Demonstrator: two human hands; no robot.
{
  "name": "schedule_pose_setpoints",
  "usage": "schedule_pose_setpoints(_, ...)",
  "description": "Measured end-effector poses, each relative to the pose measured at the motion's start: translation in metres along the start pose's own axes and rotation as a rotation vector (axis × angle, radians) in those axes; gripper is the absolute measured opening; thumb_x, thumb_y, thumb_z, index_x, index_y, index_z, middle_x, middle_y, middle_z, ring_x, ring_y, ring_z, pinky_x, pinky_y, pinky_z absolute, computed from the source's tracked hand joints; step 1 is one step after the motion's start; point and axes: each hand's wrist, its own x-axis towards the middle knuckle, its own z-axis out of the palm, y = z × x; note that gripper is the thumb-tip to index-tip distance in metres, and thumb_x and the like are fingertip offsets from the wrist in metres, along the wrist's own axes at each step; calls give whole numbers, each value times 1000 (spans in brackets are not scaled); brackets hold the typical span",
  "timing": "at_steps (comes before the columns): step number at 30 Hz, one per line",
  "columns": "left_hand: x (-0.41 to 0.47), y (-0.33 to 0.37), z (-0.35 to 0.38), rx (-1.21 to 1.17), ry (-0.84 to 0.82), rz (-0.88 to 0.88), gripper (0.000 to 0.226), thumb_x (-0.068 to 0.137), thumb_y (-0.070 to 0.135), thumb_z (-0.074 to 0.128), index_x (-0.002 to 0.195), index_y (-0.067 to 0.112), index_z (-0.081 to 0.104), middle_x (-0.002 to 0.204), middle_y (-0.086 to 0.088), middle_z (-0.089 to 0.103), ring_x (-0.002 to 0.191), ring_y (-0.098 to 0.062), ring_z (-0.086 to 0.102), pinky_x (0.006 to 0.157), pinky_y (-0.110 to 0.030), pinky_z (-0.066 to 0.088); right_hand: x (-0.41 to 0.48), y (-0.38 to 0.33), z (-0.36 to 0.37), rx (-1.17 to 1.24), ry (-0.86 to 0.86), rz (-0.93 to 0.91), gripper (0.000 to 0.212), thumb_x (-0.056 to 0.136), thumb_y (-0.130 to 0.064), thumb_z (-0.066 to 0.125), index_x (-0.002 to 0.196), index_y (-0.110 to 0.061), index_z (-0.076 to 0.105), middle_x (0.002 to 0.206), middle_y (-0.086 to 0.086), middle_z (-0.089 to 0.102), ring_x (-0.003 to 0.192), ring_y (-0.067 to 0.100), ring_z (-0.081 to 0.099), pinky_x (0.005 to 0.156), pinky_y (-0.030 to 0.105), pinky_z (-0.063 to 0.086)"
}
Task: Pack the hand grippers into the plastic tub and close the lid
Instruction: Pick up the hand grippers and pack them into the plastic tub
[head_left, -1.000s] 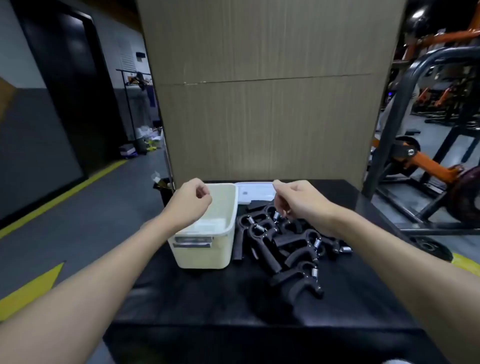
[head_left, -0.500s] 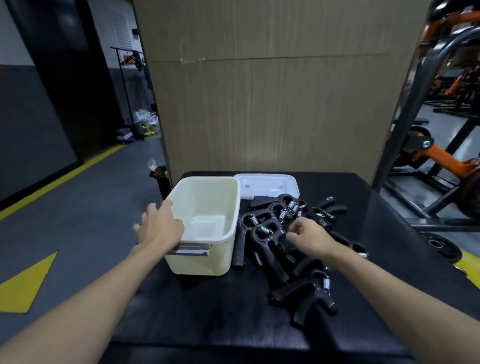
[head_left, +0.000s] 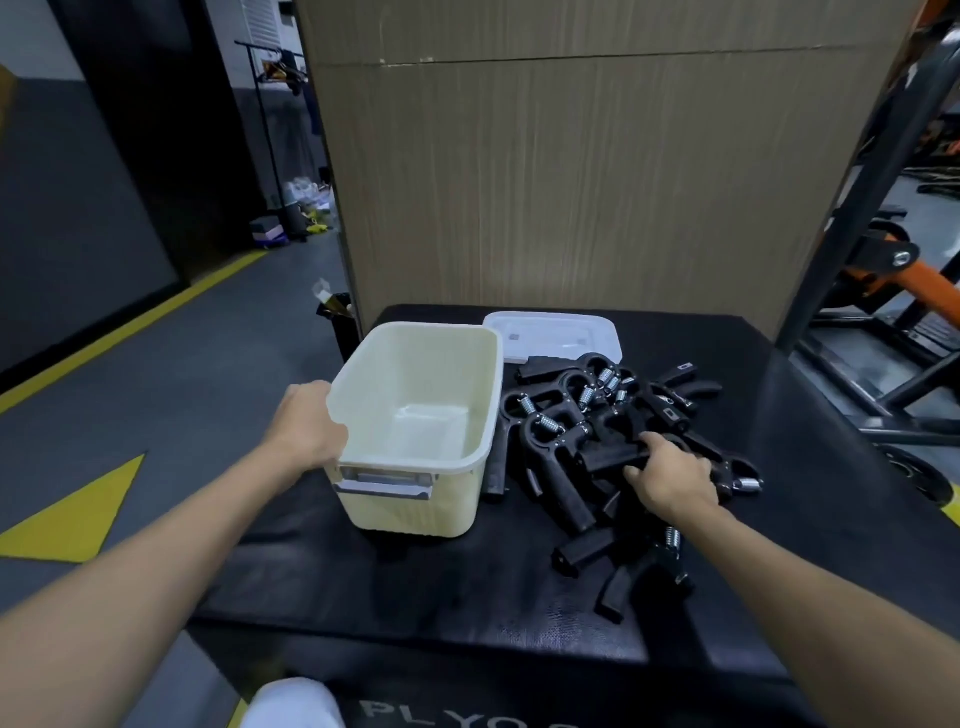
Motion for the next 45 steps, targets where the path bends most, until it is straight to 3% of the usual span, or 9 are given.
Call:
schedule_pose_setpoints(7, -31, -13, -18, -27, -105, 0, 30, 78, -1, 44, 105, 11, 49, 106, -9, 54, 89, -26, 56, 60, -32, 42, 0, -7, 3, 76, 383, -60, 42, 84, -2, 53, 123, -13, 41, 101, 18, 66, 110, 37, 49, 91, 48, 37)
schedule_pose_setpoints(13, -53, -15, -33, -13, -238, 3, 27, 83, 6, 50, 103, 11, 34, 82, -6, 49, 65, -18, 43, 51, -28, 33, 0, -39, -33, 233, 511, -323, 50, 83, -1, 57, 130, -9, 41, 111, 14, 63, 117, 33, 46, 95, 49, 33)
schedule_pose_setpoints(16, -57, -12, -36, 79, -293, -30, 21, 85, 20, 50, 93, 17, 30, 79, -5, 52, 56, -19, 47, 46, -29, 38, -10, -67, -59, 435, 465, -470, 50, 84, -2, 57, 130, -18, 44, 106, 1, 62, 120, 25, 44, 100, 47, 35)
schedule_pose_setpoints(20, -50, -10, -41, 208, -328, -26, 18, 89, 32, 47, 85, 16, 39, 72, -4, 60, 46, -19, 53, 49, -28, 44, -37, -111, -82, 678, 350, -664, 52, 85, 2, 61, 127, -25, 47, 103, -3, 65, 100, 14, 61, 83, 17, 47)
schedule_pose_setpoints(29, -15, -21, -25, -61, -147, -4, 22, 93, 34, 48, 111, 22, 49, 88, -3, 64, 73, -17, 60, 56, -29, 42, -65, -182, -54, 842, -17, -656, 44, 81, -4, 69, 112, -29, 51, 91, 15, 69, 65, 20, 59, 46, 26, 50)
schedule_pose_setpoints(35, -26, -35, -9, -263, 94, -183, 22, 88, 19, 41, 106, 17, 53, 89, -6, 63, 74, -25, 61, 69, -40, 52, -62, -189, -37, 673, -89, -666, 55, 79, -2, 69, 128, -22, 53, 69, 0, 65, 63, 12, 57, 55, 21, 50)
schedule_pose_setpoints(39, -45, -30, -16, -722, 66, -400, 27, 95, 12, 41, 119, 6, 30, 82, -18, 62, 44, -20, 65, 46, -34, 52, -64, -193, -35, 660, -65, -676, 58, 81, -5, 69, 135, -22, 53, 68, -6, 59, 69, 11, 55, 68, 13, 47)
schedule_pose_setpoints(42, -35, -39, -29, -815, -5, -483, 56, 92, 20, 48, 135, 11, 14, 96, -23, 60, 66, -34, 68, 51, -37, 56, -67, -194, -38, 662, -62, -691, 60, 82, -3, 66, 137, -22, 53, 72, -4, 58, 74, 11, 54, 81, 18, 47)
schedule_pose_setpoints(45, -9, -64, -44, -316, 229, -395, 74, 86, 34, 56, 143, 13, 14, 137, -13, 34, 118, -38, 46, 92, -48, 49, -72, -191, -41, 634, -67, -700, 62, 83, 0, 63, 140, -23, 51, 77, 4, 55, 70, 12, 52, 70, 14, 46)
